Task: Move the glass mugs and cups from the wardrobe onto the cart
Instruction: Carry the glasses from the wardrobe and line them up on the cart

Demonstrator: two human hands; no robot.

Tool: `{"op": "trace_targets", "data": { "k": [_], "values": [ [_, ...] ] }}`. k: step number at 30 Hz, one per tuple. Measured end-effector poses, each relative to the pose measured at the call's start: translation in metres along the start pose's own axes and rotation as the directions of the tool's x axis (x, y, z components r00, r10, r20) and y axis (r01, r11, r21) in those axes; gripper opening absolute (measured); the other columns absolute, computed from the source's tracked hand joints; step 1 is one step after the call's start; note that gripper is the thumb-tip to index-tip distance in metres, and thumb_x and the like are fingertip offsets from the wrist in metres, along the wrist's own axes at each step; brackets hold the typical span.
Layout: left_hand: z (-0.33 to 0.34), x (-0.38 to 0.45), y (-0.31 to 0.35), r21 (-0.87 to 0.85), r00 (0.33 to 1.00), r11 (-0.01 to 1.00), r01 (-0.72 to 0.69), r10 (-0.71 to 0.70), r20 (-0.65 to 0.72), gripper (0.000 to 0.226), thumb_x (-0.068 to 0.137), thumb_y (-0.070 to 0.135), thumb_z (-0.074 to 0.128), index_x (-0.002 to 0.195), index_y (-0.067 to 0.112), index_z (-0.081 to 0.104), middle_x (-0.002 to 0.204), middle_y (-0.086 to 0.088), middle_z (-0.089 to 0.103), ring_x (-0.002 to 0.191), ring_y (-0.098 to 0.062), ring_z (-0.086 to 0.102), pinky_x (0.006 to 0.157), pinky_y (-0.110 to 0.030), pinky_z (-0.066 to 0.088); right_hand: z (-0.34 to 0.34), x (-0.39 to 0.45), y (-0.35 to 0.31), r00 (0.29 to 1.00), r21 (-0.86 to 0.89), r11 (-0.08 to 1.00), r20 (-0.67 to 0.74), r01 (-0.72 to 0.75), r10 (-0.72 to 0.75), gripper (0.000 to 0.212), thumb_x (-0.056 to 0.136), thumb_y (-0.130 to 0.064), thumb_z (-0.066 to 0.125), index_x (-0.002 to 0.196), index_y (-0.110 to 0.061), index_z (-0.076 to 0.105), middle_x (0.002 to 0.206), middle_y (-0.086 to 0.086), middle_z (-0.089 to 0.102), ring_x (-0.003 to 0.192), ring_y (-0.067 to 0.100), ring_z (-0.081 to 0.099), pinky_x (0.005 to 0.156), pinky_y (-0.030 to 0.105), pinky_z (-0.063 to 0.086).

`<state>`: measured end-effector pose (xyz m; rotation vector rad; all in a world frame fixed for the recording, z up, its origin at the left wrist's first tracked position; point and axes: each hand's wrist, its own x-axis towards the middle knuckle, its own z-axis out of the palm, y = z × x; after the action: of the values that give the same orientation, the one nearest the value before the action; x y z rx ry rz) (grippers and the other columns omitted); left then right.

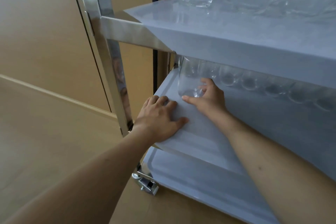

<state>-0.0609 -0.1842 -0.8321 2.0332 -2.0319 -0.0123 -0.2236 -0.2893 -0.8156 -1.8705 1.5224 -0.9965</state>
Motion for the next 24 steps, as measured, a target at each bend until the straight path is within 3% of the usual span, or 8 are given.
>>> {"op": "trace_targets", "data": {
  "k": [3, 16, 20, 24],
  "values": [
    [0.000, 0.001, 0.003, 0.008, 1.000, 1.000, -0.007, 0.007, -0.007, 0.079, 0.082, 0.083, 0.020, 0.138, 0.035, 0.049, 0.141, 0.003, 0.048, 0.131, -0.023, 0.035, 0.115, -0.041, 0.025, 0.011, 0.018, -0.007, 1.000, -0.026, 1.000, -0.010, 0.006, -0.007, 0.092, 0.058, -0.049, 0.094, 0.136, -0.023, 0.052, 0.124, 0.000, 0.065, 0.113, 0.019, 0.062, 0.099, 0.031, 0.049],
    [0.003, 0.000, 0.004, -0.008, 1.000, 1.000, -0.008, 0.008, -0.029, 0.074, 0.084, 0.080, 0.020, 0.135, 0.033, 0.048, 0.138, 0.001, 0.046, 0.130, -0.025, 0.033, 0.119, -0.044, 0.021, 0.040, 0.051, -0.025, 0.997, -0.125, 0.992, -0.073, -0.013, 0.004, 0.085, 0.065, -0.056, 0.086, 0.136, -0.028, 0.048, 0.127, -0.004, 0.065, 0.121, 0.025, 0.061, 0.102, 0.042, 0.047],
    [0.003, 0.001, 0.004, -0.015, 1.000, 1.000, -0.003, 0.003, -0.031, 0.073, 0.085, 0.080, 0.021, 0.134, 0.033, 0.049, 0.138, 0.001, 0.047, 0.131, -0.024, 0.033, 0.119, -0.043, 0.021, 0.039, 0.050, -0.025, 0.998, -0.143, 0.989, -0.055, -0.028, 0.020, 0.085, 0.066, -0.055, 0.085, 0.137, -0.025, 0.049, 0.130, -0.001, 0.065, 0.123, 0.027, 0.059, 0.102, 0.041, 0.047],
    [0.003, 0.000, 0.004, -0.021, 1.000, 1.000, 0.003, -0.003, -0.031, 0.076, 0.083, 0.080, 0.020, 0.135, 0.034, 0.049, 0.136, 0.002, 0.048, 0.129, -0.024, 0.035, 0.119, -0.042, 0.023, 0.035, 0.039, -0.019, 0.999, -0.206, 0.977, -0.012, -0.053, 0.052, 0.098, 0.066, -0.053, 0.087, 0.146, -0.016, 0.043, 0.140, 0.009, 0.059, 0.131, 0.031, 0.052, 0.106, 0.036, 0.041]
  ]
}}
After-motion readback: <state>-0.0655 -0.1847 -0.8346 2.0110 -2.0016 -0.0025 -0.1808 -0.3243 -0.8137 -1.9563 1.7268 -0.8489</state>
